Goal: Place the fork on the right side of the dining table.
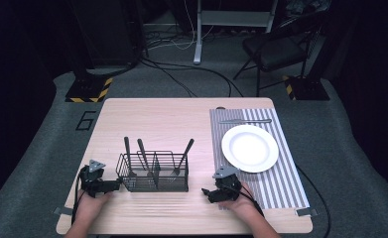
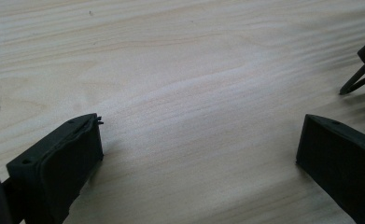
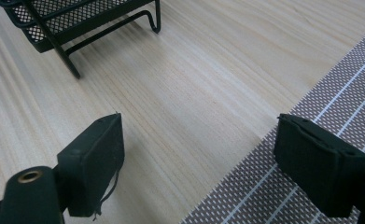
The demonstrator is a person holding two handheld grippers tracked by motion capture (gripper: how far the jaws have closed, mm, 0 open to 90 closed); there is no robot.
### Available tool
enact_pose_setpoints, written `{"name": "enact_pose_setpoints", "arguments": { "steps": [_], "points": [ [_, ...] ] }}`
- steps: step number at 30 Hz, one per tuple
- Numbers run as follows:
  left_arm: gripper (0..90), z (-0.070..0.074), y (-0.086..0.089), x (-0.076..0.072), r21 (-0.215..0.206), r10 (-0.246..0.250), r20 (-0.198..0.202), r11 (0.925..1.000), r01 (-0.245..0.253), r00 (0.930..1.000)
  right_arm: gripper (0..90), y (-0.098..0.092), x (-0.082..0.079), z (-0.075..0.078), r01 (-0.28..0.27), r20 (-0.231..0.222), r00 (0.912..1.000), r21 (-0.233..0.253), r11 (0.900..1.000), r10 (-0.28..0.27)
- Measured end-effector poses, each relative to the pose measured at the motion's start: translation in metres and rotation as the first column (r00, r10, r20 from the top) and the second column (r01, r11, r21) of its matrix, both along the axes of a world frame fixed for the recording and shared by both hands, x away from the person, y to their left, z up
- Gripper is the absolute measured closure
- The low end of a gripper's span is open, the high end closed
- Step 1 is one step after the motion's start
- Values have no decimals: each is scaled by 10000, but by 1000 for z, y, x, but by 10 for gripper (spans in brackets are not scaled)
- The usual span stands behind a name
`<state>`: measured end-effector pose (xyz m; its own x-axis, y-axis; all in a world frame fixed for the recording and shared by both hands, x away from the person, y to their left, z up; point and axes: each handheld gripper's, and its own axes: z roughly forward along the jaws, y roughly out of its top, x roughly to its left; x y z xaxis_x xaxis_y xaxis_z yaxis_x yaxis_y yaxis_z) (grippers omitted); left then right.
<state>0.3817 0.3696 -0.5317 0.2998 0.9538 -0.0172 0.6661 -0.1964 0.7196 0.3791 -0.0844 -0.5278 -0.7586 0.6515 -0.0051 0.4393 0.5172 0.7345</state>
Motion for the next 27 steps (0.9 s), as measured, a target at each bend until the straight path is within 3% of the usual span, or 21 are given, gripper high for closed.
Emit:
{"name": "enact_pose_setpoints", "arguments": {
  "steps": [12, 20, 27],
  "points": [
    [1, 0, 0, 0, -9, 16, 5, 10000, -16, 10000, 156, 0, 0, 0, -40, -2, 10000, -20, 10000, 40],
    [1, 0, 0, 0, -11, 19, 4, 10000, -19, 10000, 205, -2, 1, 1, 28, 19, 10000, 65, 10000, -28],
    [1, 0, 0, 0, -14, 19, 4, 10000, -19, 10000, 232, -5, 3, 3, 492, -261, 9985, 375, 9981, -483]
  ]
}}
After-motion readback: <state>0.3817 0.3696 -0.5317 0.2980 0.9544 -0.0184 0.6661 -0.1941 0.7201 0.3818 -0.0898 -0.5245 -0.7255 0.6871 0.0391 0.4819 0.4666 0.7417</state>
